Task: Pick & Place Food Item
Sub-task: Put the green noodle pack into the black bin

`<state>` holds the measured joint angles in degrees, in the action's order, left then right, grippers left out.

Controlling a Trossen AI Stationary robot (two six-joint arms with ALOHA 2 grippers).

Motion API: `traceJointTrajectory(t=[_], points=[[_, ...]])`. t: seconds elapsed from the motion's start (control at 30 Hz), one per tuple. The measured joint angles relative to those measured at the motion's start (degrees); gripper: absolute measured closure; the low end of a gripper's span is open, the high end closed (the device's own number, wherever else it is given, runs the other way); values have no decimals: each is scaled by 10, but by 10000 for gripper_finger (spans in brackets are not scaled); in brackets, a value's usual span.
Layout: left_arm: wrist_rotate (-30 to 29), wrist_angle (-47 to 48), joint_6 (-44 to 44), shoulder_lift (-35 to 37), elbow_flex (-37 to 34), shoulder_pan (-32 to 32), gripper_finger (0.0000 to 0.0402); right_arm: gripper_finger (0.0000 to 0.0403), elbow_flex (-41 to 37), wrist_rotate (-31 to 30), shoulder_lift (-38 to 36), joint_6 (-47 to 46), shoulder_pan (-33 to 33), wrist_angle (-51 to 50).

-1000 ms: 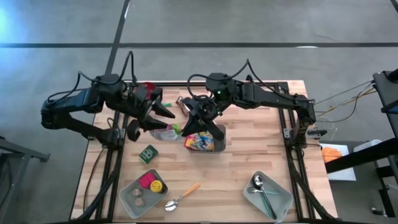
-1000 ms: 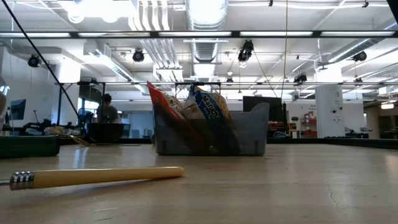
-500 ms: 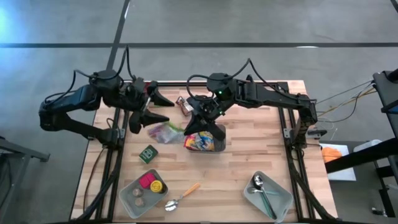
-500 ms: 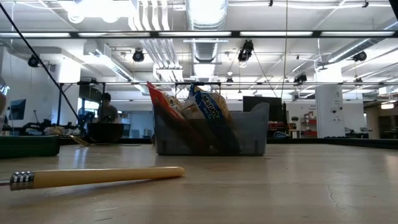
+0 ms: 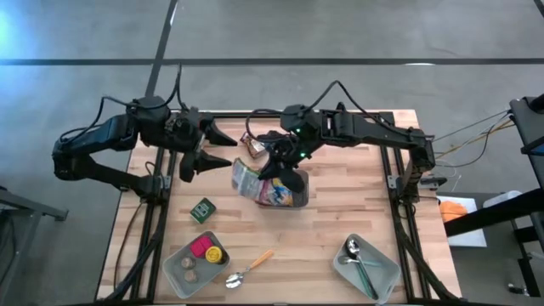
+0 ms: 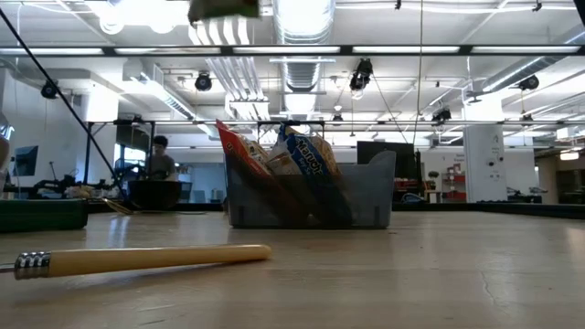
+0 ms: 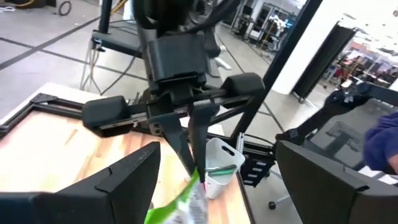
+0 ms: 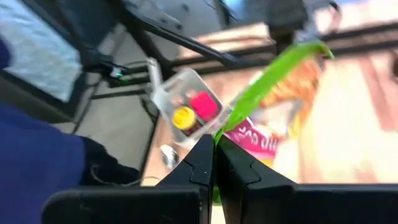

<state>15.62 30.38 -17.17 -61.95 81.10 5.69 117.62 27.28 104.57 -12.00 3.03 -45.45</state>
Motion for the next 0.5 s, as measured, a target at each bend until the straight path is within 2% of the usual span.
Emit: traceJointTrajectory(t=[0.3,0.5], points=[[-28,21,-8,19,0,0,77,396,0,-149,-3,-75,0,-112],[-89,45,-9,35,0,0,77,396,0,-253,-3,-145,-3,-207]])
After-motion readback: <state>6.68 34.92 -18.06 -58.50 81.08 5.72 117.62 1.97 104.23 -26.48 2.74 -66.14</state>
